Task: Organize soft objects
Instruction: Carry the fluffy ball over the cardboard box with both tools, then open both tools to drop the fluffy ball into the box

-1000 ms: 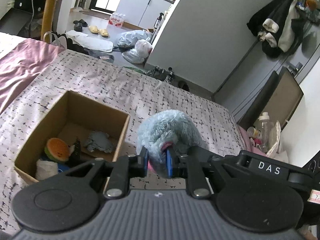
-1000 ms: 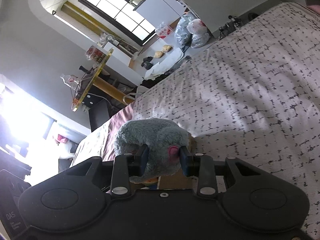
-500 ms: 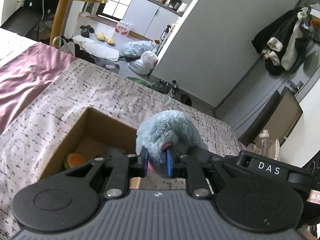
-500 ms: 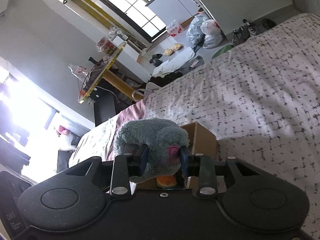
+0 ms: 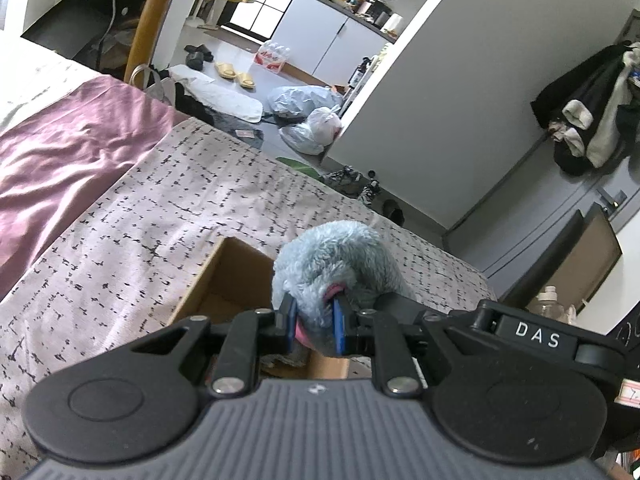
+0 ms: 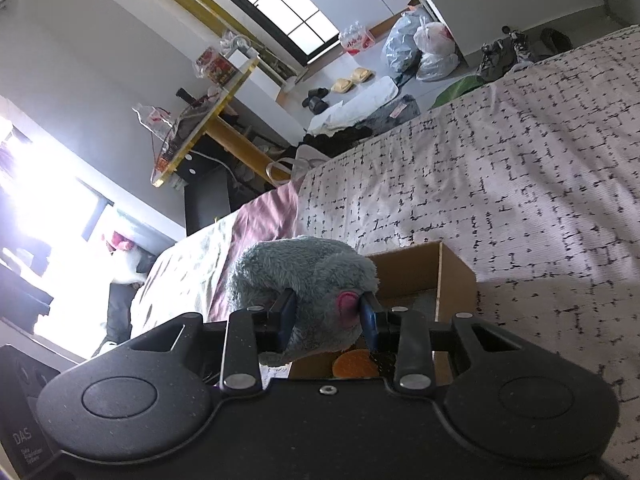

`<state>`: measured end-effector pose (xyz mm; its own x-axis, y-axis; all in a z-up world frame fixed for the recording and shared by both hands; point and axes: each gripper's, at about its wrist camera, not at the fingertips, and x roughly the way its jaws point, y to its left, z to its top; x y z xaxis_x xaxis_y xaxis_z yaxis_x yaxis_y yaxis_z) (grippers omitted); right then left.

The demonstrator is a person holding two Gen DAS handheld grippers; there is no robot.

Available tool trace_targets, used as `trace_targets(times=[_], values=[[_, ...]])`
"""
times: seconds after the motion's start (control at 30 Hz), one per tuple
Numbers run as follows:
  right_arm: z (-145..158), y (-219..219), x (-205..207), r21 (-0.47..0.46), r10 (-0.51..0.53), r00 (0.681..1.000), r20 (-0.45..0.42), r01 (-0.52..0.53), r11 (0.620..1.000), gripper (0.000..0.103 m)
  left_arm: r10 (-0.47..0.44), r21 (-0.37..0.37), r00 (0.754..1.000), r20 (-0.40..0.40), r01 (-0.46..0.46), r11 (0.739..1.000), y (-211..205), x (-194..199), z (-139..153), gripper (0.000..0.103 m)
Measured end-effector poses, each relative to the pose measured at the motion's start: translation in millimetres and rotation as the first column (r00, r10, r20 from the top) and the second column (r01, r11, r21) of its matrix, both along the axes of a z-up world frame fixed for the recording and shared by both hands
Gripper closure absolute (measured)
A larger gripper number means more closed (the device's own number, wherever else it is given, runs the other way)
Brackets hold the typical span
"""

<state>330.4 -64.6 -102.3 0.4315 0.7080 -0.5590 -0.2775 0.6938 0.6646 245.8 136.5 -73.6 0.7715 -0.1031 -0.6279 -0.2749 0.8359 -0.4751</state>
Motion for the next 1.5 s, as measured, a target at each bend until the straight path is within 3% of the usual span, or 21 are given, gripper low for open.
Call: trace_targets(times=[0.4,0.67,0.97,1.07,1.13,1.3,1.4,1.5], values=[[-26.7,31.3,24.0,-0.062,0.01,0.998,-0.056,-0.013,0.998,0.068,0.008,-0.027,0.997,-0.072,-0.01,1.0,26.9,25.9,-36.1,0.086],[-41.8,48.3,34.2,-0.113,0.003,0.998,-0.059,-0.01,0.994,0.068,0.009,0.002,0.993,-0.12,-0.009,1.0,30.4,44.8,-55.1,0.085],[-47.1,48.6,37.8,-0.144,-0.003,0.995,-0.1,-0.011,0.989,0.053,-0.003,0.036,0.977,-0.213,0.011,0.999,27.3,48.9,-61.5,0.08],[-42.5,40.3,36.2,-0.131,-0.019,0.995,-0.094,0.006,0.991,0.048,0.018,0.05,0.975,-0.221,-0.007,0.999,29.2,44.9,-54.5,0.069],[-38.2,34.0,34.7,-0.12,-0.027,0.995,-0.091,0.016,0.993,0.048,0.034,0.065,0.976,-0.214,-0.02,0.998,29.1,41.8,-48.3,0.056],[-26.6,16.2,28.3,-0.093,-0.047,0.996,-0.08,0.04,0.995,0.046,0.054,0.102,0.979,-0.197,-0.035,0.994,22.7,30.4,-30.7,0.05],[-21.0,7.0,24.4,-0.087,-0.053,0.996,-0.072,0.047,0.995,0.045,0.064,0.115,0.98,-0.19,-0.043,0.992,17.4,23.4,-22.6,0.039],[-15.6,-3.3,18.8,-0.08,-0.058,0.996,-0.063,0.052,0.995,0.043,0.074,0.108,0.981,-0.182,-0.055,0.993,12.2,15.2,-15.1,0.035]])
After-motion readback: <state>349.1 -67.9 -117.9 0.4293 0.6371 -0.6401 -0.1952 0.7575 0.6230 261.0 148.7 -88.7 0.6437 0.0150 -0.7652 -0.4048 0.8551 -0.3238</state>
